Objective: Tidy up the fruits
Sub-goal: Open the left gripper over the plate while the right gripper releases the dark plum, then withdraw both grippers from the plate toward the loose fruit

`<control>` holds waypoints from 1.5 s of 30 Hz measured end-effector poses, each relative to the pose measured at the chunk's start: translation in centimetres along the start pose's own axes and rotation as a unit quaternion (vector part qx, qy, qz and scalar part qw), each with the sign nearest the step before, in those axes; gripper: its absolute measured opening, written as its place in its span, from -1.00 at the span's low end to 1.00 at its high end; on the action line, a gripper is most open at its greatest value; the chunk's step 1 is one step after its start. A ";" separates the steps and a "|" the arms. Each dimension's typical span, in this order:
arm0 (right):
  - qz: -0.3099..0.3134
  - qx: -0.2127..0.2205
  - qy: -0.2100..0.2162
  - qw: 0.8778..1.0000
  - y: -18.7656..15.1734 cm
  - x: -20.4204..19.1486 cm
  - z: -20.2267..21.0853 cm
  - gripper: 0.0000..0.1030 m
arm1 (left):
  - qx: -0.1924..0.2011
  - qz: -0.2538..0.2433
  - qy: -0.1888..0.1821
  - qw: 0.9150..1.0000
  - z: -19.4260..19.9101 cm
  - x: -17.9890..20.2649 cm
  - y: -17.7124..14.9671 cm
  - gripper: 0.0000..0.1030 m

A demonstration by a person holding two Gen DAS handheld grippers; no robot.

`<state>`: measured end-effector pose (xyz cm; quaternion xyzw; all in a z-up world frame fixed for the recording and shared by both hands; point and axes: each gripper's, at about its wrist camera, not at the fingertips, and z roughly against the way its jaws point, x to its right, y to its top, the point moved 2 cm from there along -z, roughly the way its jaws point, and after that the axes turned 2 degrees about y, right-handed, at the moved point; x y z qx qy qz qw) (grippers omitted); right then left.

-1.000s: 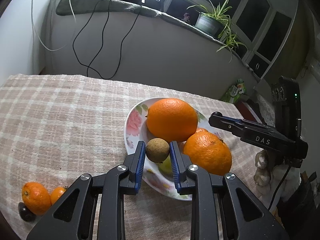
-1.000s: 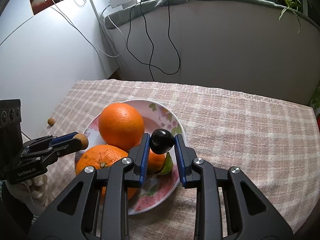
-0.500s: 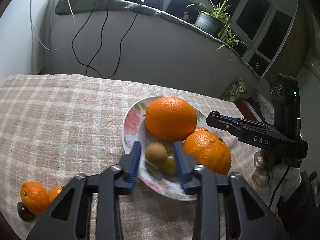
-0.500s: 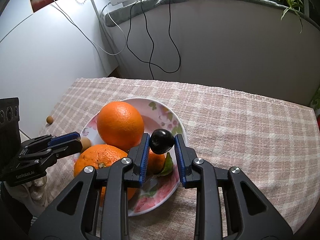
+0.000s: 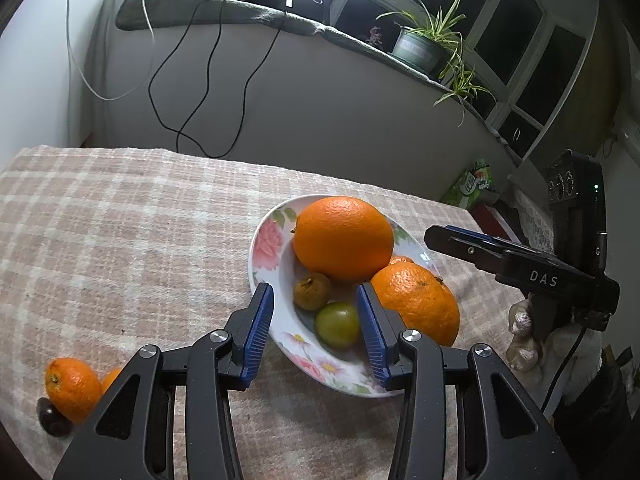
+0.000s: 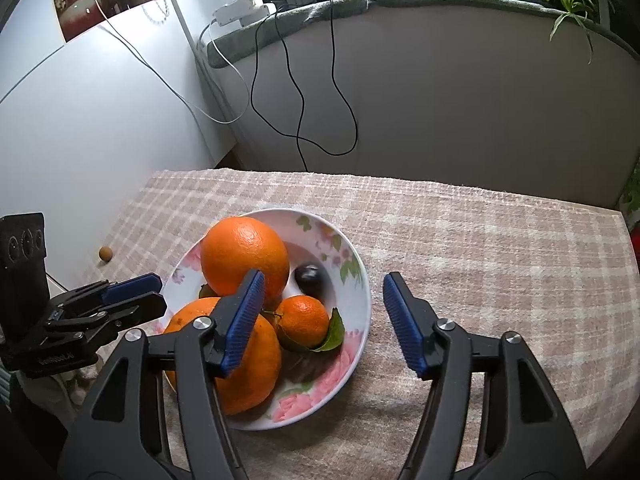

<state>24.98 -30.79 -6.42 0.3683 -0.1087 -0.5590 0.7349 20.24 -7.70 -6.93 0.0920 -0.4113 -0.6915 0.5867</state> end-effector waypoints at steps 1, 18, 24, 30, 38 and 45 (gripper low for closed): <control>0.000 0.001 0.000 1.000 0.0 -0.1 0.1 0.34 | 0.001 0.000 0.000 1.000 0.1 0.0 0.0 -0.15; 0.027 0.042 -0.002 0.999 0.0 -2.9 3.7 0.81 | 0.018 -0.001 0.023 1.000 2.7 -0.1 -0.3 0.42; 0.037 0.048 0.008 0.998 -0.2 -4.3 4.7 0.91 | 0.029 -0.016 0.058 0.998 4.3 -0.8 -0.7 0.50; 0.066 0.062 0.015 0.996 -0.7 -7.0 5.5 0.92 | 0.040 -0.014 0.087 0.995 6.1 -3.1 -1.0 0.51; 0.103 0.066 0.059 0.991 -1.5 -11.6 5.6 0.92 | 0.046 0.014 0.127 0.991 8.0 -7.8 -1.4 0.50; 0.140 0.065 0.092 0.984 -2.8 -16.0 5.0 0.92 | 0.053 0.033 0.166 0.984 9.6 -11.6 -1.9 0.50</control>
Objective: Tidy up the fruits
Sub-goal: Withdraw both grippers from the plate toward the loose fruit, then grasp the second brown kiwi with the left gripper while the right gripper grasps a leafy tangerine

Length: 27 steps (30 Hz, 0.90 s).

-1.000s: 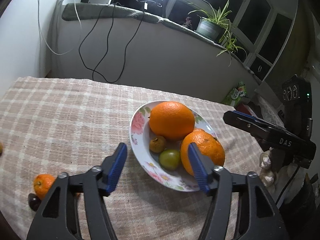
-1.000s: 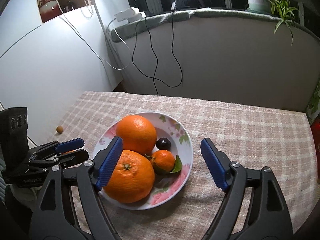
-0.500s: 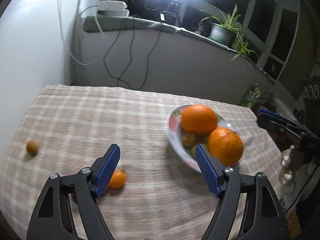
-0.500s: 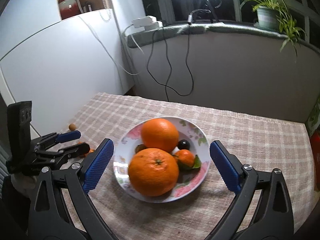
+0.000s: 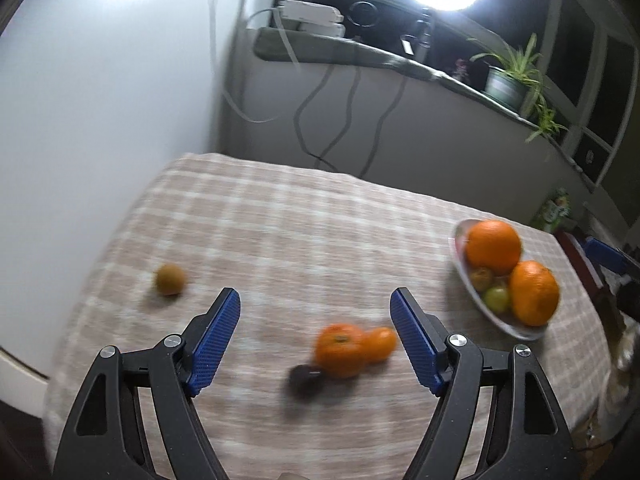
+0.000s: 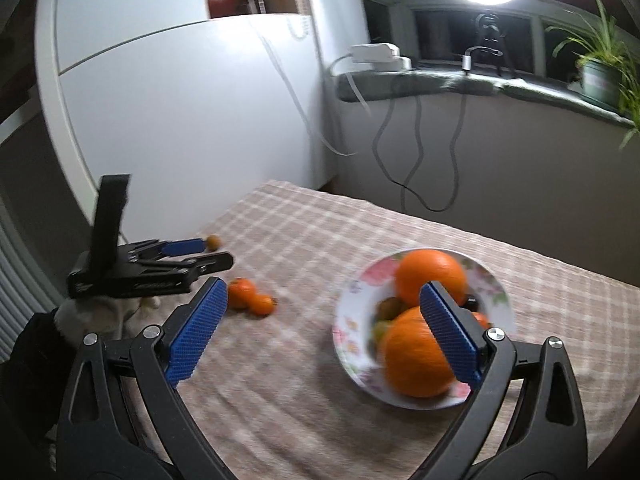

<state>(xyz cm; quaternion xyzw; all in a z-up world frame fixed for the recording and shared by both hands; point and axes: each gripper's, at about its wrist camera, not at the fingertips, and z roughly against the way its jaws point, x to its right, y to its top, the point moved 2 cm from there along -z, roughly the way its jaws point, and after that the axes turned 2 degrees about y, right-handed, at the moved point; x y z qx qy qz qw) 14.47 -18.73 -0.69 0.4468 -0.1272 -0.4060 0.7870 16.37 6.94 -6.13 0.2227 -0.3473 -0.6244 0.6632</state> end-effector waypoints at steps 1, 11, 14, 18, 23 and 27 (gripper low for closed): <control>0.003 -0.001 0.003 1.000 -0.1 -0.4 -0.2 0.92 | 0.001 0.005 0.003 1.000 0.0 -0.6 0.0 0.50; 0.073 -0.040 0.027 0.996 -1.7 -6.2 -5.1 0.73 | 0.013 0.036 0.033 0.999 -0.2 -5.0 0.0 0.47; 0.089 -0.059 0.036 0.994 -2.1 -7.4 -7.0 0.56 | 0.013 0.041 0.035 0.998 -0.5 -5.8 0.0 0.36; 0.104 -0.077 0.039 0.991 -2.3 -8.2 -9.2 0.37 | 0.008 0.044 0.037 0.998 -1.2 -6.5 -0.2 0.25; 0.098 -0.100 0.040 0.989 -2.4 -8.1 -12.1 0.18 | -0.001 0.039 0.039 0.998 -2.4 -7.1 -0.4 0.11; 0.098 -0.112 0.041 0.988 -2.5 -7.9 -13.7 0.17 | -0.003 0.044 0.040 0.998 -3.0 -7.9 -0.1 0.06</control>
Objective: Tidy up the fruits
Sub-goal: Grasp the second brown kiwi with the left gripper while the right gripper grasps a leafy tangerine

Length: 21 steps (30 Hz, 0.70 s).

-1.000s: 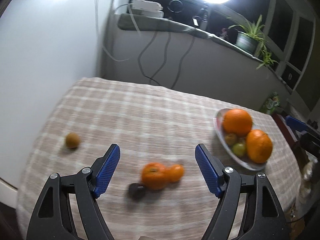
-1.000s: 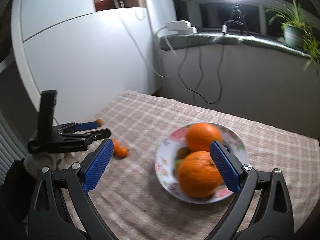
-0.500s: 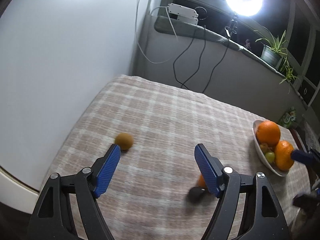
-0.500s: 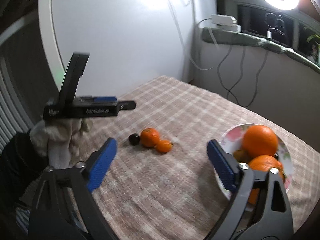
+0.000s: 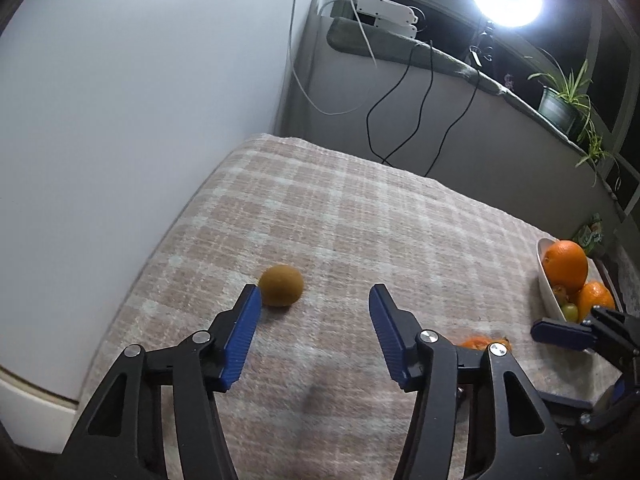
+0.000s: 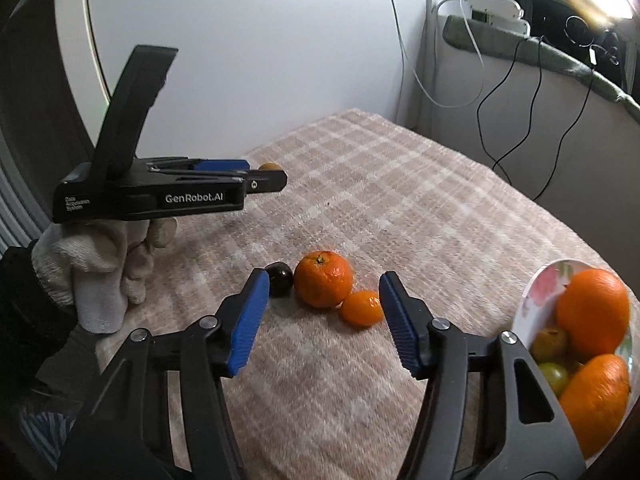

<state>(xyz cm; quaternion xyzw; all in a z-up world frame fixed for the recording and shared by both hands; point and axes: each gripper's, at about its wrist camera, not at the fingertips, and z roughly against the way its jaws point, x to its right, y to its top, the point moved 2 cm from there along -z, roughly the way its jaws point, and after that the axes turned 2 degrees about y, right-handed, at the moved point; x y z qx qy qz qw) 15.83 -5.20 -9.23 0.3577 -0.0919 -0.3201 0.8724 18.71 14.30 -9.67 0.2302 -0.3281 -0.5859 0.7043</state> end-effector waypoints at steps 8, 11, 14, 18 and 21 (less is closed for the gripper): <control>0.007 -0.015 0.004 1.000 0.1 0.2 -2.2 0.05 | -0.006 -0.003 0.007 1.000 -1.2 -0.4 0.5 -0.08; 0.011 -0.022 0.006 1.000 0.3 0.1 -2.7 0.02 | -0.006 0.000 0.006 1.000 -1.3 -0.5 0.6 -0.14; 0.009 -0.025 0.006 1.000 0.5 0.1 -3.0 0.02 | -0.008 0.002 0.006 1.000 -1.6 -0.6 0.6 -0.16; 0.003 -0.027 0.005 1.000 0.8 0.4 -3.3 0.02 | -0.009 0.004 0.009 1.000 -1.8 -0.7 0.6 -0.20; -0.007 -0.026 0.007 1.000 0.9 0.8 -3.5 0.02 | -0.009 0.006 0.008 1.000 -1.8 -0.8 0.5 -0.21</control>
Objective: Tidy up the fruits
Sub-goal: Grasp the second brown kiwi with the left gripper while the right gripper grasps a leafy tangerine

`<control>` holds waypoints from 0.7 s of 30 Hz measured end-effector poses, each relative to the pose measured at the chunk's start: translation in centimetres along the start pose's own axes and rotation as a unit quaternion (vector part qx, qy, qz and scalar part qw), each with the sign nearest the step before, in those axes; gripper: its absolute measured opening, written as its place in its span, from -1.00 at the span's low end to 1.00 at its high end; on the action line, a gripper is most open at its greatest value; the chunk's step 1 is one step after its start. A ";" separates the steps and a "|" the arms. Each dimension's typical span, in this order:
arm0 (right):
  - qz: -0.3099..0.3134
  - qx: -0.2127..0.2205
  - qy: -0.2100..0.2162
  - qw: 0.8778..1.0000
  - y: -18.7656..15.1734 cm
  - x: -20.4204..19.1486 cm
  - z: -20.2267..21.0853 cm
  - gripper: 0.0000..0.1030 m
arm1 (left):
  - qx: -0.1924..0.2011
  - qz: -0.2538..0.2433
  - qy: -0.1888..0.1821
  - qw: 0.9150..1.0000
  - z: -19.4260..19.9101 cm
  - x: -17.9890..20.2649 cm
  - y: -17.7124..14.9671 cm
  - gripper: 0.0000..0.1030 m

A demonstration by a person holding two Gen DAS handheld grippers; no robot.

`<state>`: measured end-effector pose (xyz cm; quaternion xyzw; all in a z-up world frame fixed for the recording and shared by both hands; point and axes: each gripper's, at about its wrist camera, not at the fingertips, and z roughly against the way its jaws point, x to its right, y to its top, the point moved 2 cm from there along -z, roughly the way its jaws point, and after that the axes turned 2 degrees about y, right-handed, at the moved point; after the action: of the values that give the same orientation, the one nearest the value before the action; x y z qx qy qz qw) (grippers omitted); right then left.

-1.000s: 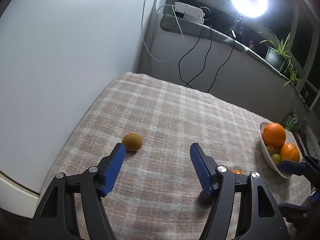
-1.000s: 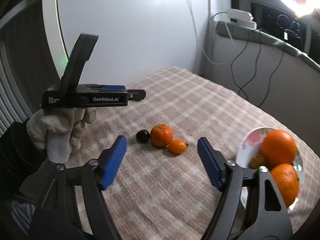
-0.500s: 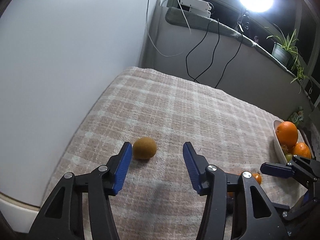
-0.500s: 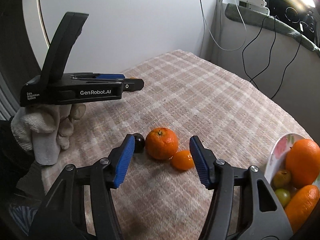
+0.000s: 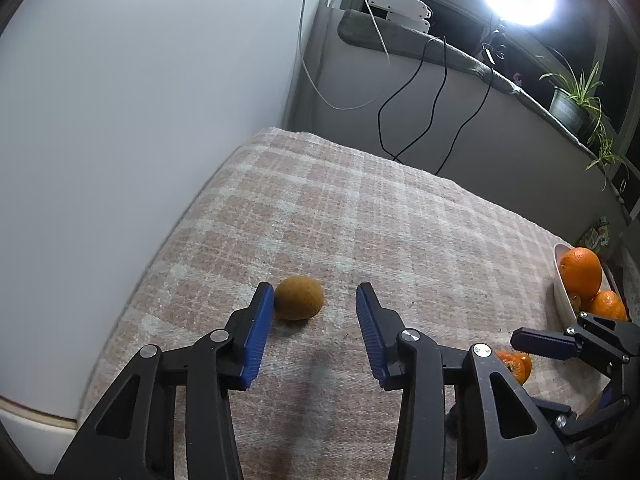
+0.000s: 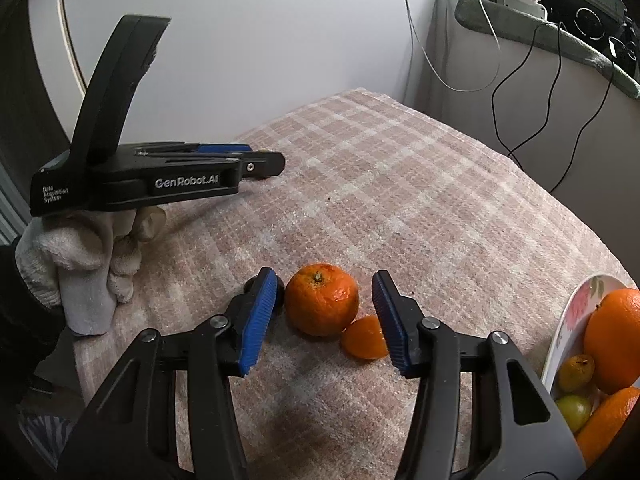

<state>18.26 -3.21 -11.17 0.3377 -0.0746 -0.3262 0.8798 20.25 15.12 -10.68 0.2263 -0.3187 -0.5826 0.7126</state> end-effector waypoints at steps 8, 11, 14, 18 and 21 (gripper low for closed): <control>-0.021 -0.008 0.017 1.000 0.1 0.8 -0.1 -0.06 | -0.001 0.007 -0.002 1.000 0.0 -0.2 -0.1 -0.28; -0.016 -0.018 0.021 0.999 0.4 0.6 -0.2 -0.12 | -0.002 0.009 -0.002 1.000 0.0 -0.4 -0.1 -0.31; -0.003 -0.036 0.021 0.999 0.3 0.2 -0.6 -0.12 | -0.003 0.008 -0.001 1.000 0.0 -0.3 -0.1 -0.31; -0.005 -0.041 0.027 0.999 0.4 0.5 -0.7 -0.12 | -0.005 0.008 -0.002 1.000 -0.1 -0.3 -0.2 -0.31; -0.004 -0.046 0.029 0.999 0.3 0.5 -0.6 -0.12 | -0.006 0.003 0.000 1.000 0.0 -0.2 -0.2 -0.35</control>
<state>19.00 -3.01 -11.48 0.3068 -0.0326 -0.3230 0.8947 20.09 15.23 -10.90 0.2211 -0.3156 -0.5825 0.7156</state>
